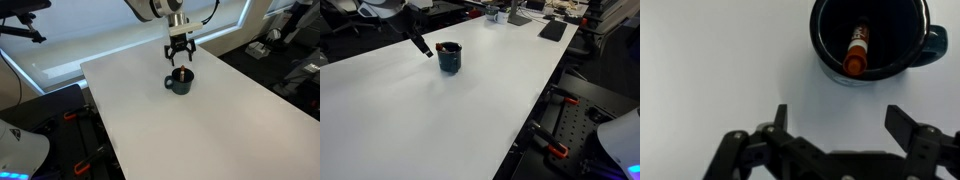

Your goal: Remove the marker from the mug

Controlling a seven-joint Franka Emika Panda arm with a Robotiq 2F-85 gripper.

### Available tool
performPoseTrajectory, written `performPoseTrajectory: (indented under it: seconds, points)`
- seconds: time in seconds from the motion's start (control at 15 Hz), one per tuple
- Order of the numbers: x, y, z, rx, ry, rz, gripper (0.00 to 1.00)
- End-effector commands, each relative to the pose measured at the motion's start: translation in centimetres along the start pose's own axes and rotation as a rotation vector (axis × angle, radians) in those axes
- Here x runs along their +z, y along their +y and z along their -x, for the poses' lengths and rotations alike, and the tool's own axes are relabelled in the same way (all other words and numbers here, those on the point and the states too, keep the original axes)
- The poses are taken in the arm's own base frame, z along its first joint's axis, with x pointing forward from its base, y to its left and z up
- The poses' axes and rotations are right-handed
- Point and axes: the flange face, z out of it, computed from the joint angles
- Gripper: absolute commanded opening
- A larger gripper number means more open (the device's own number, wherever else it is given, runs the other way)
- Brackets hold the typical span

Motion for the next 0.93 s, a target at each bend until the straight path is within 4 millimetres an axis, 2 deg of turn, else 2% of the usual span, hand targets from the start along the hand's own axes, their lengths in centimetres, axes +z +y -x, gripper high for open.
performPoseTrajectory:
  seconds: [0.0,0.2,0.27,0.87]
  points:
    - [-2.0,-1.4,1.5,0.024,0.013,0.067,1.00]
    - [-3.1,-2.2,2.3,0.038,0.027,0.103,1.00]
    - [-1.8,-0.8,1.0,0.023,0.018,0.070,1.00]
    - [-1.7,-1.3,1.0,0.019,0.018,0.082,1.00]
